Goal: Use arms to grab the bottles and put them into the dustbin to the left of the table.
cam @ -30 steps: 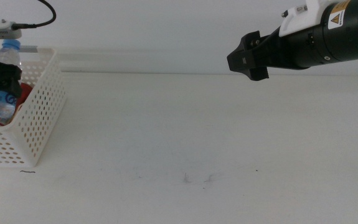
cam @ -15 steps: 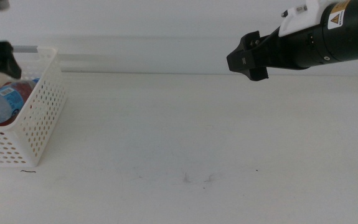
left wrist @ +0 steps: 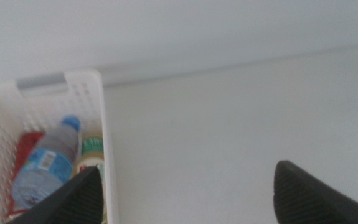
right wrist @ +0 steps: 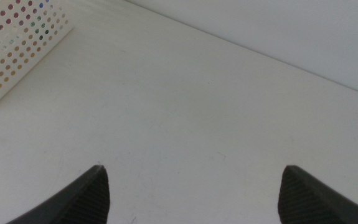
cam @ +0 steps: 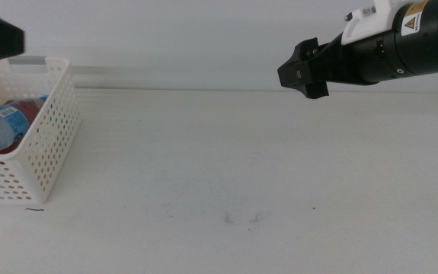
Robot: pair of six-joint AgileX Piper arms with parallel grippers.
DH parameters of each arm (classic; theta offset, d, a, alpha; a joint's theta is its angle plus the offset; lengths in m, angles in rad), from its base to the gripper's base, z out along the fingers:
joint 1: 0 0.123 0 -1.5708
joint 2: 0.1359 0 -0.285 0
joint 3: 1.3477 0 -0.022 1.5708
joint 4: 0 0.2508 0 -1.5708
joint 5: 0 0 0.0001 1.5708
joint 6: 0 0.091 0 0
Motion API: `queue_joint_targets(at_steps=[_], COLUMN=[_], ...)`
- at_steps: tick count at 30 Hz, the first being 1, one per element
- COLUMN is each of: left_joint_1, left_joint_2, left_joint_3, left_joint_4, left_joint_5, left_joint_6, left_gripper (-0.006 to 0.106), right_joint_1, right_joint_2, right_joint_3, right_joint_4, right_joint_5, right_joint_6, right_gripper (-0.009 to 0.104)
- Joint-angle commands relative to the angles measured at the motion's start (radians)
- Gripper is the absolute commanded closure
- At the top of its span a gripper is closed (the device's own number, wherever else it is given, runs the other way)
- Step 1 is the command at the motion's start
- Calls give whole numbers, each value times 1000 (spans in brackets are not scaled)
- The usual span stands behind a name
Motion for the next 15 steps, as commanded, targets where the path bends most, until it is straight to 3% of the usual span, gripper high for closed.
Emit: queue_joint_targets(at_steps=[1,15], left_joint_1=[-9,-9], left_joint_2=[-94,-268], left_joint_3=[43,101], left_joint_4=[-3,6], left_joint_5=[-31,-131], left_joint_6=[-10,-58], left_gripper=[7,7], right_joint_1=[0,0], right_joint_2=[-9,-9], right_joint_3=[3,3], right_joint_4=[-5,-5], right_joint_5=[-8,-8], right_joint_6=[1,1], right_gripper=[17,17])
